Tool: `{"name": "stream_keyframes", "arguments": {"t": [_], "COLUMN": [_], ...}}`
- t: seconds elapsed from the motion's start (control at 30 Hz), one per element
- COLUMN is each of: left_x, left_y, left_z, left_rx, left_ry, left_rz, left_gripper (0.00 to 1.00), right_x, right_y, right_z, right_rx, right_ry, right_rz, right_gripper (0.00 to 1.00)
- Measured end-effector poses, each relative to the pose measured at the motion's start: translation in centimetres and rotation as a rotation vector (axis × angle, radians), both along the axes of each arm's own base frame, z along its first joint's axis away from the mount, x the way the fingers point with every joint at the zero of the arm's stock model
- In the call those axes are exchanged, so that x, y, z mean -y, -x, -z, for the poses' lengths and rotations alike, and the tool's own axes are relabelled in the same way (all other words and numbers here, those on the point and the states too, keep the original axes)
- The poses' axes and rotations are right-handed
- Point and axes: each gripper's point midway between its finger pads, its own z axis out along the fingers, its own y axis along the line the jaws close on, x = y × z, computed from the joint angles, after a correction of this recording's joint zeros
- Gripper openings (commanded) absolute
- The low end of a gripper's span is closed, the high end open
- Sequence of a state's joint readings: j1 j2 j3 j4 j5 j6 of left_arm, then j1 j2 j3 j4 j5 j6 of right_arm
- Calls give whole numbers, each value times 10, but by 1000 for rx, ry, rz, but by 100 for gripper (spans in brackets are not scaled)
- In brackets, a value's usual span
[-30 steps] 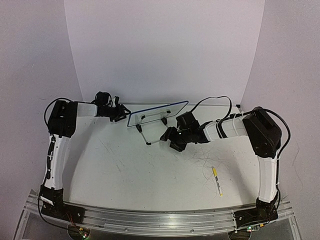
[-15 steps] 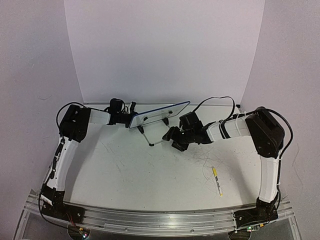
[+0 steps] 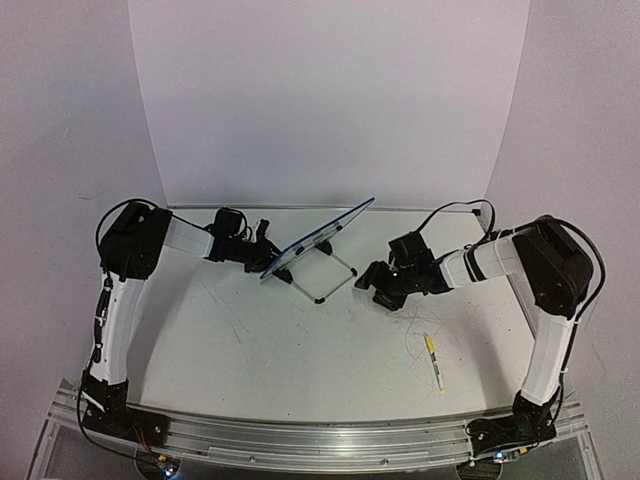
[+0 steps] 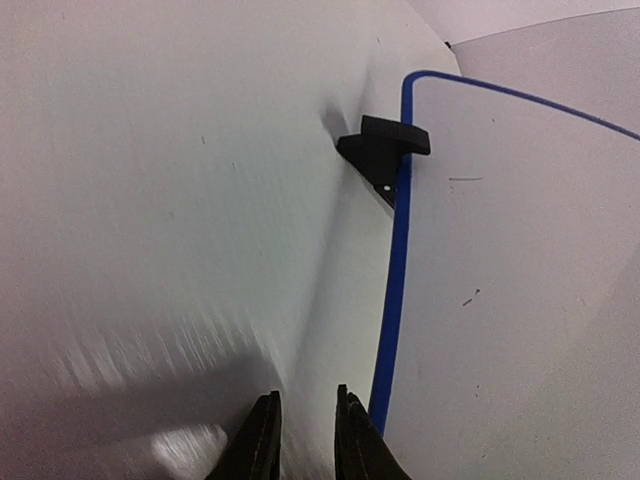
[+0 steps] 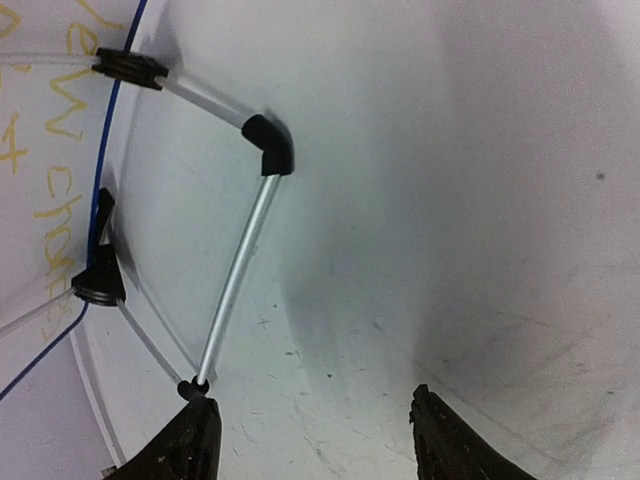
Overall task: Write a sentence on the whiteboard
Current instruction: Move the whiteboard to the center of the board.
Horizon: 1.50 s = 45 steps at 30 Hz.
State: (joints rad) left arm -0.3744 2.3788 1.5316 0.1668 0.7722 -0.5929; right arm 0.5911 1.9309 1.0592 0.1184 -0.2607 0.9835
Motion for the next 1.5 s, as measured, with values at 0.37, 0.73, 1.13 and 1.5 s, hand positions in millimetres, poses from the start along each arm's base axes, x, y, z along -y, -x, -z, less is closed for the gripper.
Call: {"name": "stream_keyframes", "arguments": {"t": [0.37,0.73,1.13,1.5], "left_x": [11,30,76,11], "left_y": [64,146,206,198], "left_z": [2,5,5,-7], "left_rx": [-108,-158,-166,-69], "left_ry": [-78,-138,-143,-226], "left_rz": [-66,-68,18,-68], "left_gripper": [18,20,21,56], "right_x": [38,30,42,66], "right_y": [-3,0,5,32], "right_z": [-16,-21,-12,-22], "right_rx": [52,90,99,99], "right_ry": [18,43,145,210], "right_rz": [-28,-144,-185,-194], "right_gripper": [66,66,71,70]}}
